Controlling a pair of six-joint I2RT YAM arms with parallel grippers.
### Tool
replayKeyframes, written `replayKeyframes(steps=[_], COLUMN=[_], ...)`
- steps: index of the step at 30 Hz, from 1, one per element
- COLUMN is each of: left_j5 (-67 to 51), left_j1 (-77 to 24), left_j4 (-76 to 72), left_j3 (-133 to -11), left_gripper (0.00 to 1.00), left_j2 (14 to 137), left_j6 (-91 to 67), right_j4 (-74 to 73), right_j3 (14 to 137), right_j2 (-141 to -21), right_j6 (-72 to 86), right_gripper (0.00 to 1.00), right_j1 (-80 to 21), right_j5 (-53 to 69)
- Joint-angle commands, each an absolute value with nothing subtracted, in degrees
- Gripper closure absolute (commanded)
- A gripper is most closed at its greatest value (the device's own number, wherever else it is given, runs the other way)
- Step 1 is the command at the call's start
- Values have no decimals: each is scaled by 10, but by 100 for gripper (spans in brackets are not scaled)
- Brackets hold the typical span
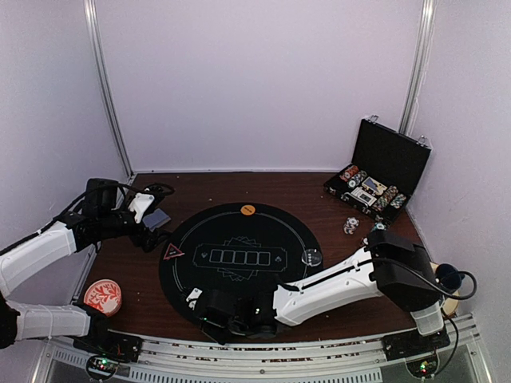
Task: Distribute texas hold em gaming equipment
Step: Place the poker chips pile in the small blind area.
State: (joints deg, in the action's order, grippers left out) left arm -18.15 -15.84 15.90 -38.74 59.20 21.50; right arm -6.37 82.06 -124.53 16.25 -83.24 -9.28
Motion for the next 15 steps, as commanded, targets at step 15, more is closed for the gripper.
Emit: replayKeyframes(steps=[15], left_j5=[-183], left_j1=[-156], left_j4=[132], left_j3=[-382], left_gripper=[2], left_j2=[593], left_j6=[219], right_j4=[-99], right_j3=[822], right_j2=[-1230], right_j6=[160], right_gripper=[44], right_j1=[-831], right_j5=[-123])
